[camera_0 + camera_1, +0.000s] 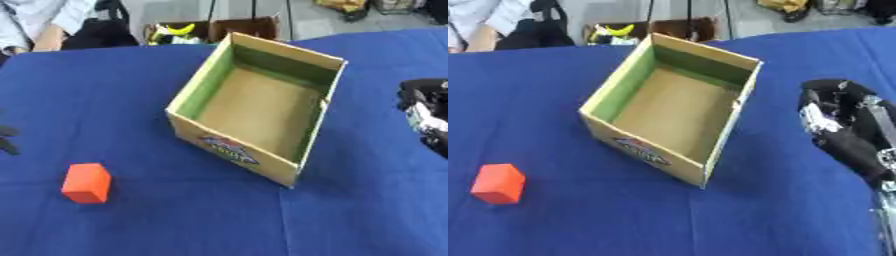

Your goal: Pick up objects on the table and place them in the box.

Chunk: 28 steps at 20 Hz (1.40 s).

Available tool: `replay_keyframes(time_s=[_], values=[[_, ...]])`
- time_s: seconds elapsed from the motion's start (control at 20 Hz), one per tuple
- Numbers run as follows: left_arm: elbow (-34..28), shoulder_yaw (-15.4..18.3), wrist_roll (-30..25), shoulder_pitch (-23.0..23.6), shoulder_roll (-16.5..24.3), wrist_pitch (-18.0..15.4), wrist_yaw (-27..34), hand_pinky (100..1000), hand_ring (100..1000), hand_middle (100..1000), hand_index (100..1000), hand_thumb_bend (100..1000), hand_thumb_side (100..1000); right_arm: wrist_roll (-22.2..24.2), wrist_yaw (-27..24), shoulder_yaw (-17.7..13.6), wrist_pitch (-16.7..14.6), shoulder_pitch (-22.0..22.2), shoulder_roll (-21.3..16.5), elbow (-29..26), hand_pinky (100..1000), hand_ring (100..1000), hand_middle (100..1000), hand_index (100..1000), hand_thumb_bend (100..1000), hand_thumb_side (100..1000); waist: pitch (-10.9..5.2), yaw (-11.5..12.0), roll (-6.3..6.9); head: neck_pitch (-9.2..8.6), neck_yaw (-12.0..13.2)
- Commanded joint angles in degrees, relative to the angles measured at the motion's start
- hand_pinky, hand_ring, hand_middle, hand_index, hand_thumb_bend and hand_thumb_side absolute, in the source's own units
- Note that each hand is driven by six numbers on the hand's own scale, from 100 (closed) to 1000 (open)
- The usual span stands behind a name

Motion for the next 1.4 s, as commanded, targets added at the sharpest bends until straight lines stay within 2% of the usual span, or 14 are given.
replay_keyframes(time_s=[0.05, 0.3, 0.7, 0.8, 0.85, 0.95, 1.05, 1.2, 1.4], values=[[-1.1, 0.8, -2.0, 2.4, 5.3, -1.6, -2.5, 434, 607, 729, 929, 734, 961, 0.1, 0.5, -0.2, -0.1, -0.3, -1.6, -0.5, 849, 830, 524, 731, 100, 407, -1.46, -0.2, 0.04, 0.66, -0.3], [-1.1, -1.8, -5.8, 6.3, 11.6, 1.4, -6.4, 513, 713, 813, 950, 630, 937, 0.5, 0.5, 0.3, -0.2, -0.5, -2.1, -0.3, 848, 830, 524, 731, 100, 409, -1.66, -1.1, 0.78, 0.68, -0.1], [0.8, -7.1, -12.7, 6.0, 22.9, 8.3, -13.3, 564, 764, 857, 965, 668, 821, 0.8, 0.5, 0.6, -0.5, -0.6, -1.9, 0.1, 848, 829, 524, 730, 100, 409, -1.86, -1.8, 0.64, 0.13, 0.3], [1.5, -7.2, -21.6, 3.4, 30.0, 10.6, -21.9, 569, 770, 862, 971, 684, 801, 0.6, 0.4, 0.4, -0.5, -0.5, -1.4, 0.1, 848, 829, 524, 730, 100, 409, -1.96, -1.6, -0.12, 0.19, 0.3], [1.1, -7.0, -26.0, 2.2, 31.0, 11.3, -25.6, 571, 772, 865, 973, 696, 785, 0.6, 0.3, 0.3, -0.5, -0.5, -1.3, 0.1, 848, 829, 524, 730, 100, 409, -1.97, -1.6, -0.31, 0.22, 0.3], [0.7, -7.1, -31.5, 0.8, 31.3, 12.2, -29.0, 578, 779, 872, 978, 721, 758, 0.5, 0.3, 0.3, -0.5, -0.5, -1.2, 0.1, 848, 829, 524, 730, 100, 409, -1.92, -1.6, -0.46, 0.18, 0.4], [1.1, -7.4, -34.7, 0.1, 31.4, 12.6, -29.6, 587, 789, 885, 988, 750, 718, 0.5, 0.2, 0.3, -0.6, -0.6, -1.2, 0.2, 848, 829, 524, 730, 100, 409, -1.84, -1.7, -0.51, 0.07, 0.6], [2.7, -7.7, -37.7, -0.8, 31.7, 12.6, -29.6, 599, 801, 903, 998, 788, 659, 0.6, 0.2, 0.4, -0.6, -0.6, -1.2, 0.3, 848, 829, 524, 730, 100, 409, -1.73, -1.8, -0.55, -0.15, 0.9], [4.4, -7.8, -40.0, -2.2, 32.2, 12.2, -30.3, 610, 817, 951, 1000, 784, 607, 0.7, 0.2, 0.4, -0.7, -0.7, -1.3, 0.4, 848, 829, 524, 730, 100, 410, -1.64, -1.8, -0.58, -0.51, 1.1]])
